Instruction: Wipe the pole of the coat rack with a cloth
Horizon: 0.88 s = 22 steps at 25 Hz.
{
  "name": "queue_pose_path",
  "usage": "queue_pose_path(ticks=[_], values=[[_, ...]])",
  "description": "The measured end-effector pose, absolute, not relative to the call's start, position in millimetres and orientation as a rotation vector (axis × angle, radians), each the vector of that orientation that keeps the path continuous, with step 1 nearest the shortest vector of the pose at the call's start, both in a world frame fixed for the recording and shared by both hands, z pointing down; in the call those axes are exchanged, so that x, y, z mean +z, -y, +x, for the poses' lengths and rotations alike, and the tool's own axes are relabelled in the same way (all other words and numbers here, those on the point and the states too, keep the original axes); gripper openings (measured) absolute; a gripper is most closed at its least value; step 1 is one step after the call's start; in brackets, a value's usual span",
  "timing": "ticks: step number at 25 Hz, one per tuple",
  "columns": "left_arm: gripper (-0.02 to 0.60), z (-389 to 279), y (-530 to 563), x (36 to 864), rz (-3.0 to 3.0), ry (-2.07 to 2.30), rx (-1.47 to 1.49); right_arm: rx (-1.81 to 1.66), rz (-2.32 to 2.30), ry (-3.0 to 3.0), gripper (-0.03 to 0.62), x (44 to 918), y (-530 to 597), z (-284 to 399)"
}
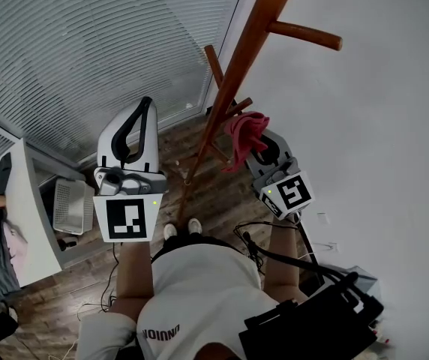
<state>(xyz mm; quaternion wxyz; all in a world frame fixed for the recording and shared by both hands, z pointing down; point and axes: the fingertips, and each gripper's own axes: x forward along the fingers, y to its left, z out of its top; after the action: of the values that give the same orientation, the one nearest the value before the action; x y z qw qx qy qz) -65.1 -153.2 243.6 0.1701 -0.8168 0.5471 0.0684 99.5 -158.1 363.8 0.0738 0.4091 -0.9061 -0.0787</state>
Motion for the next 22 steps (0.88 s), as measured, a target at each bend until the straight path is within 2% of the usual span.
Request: queue_pose_path(ticks=[11, 22], values=[[0.0, -70, 155, 251, -2.334, -1.571, 0.184, -0.011, 1.111, 2.622, 0.086, 430, 162, 82], [0.0, -68, 156, 253, -2.343, -1.574, 0.192, 0.074, 1.083, 2.549, 0.086, 456, 164, 82]])
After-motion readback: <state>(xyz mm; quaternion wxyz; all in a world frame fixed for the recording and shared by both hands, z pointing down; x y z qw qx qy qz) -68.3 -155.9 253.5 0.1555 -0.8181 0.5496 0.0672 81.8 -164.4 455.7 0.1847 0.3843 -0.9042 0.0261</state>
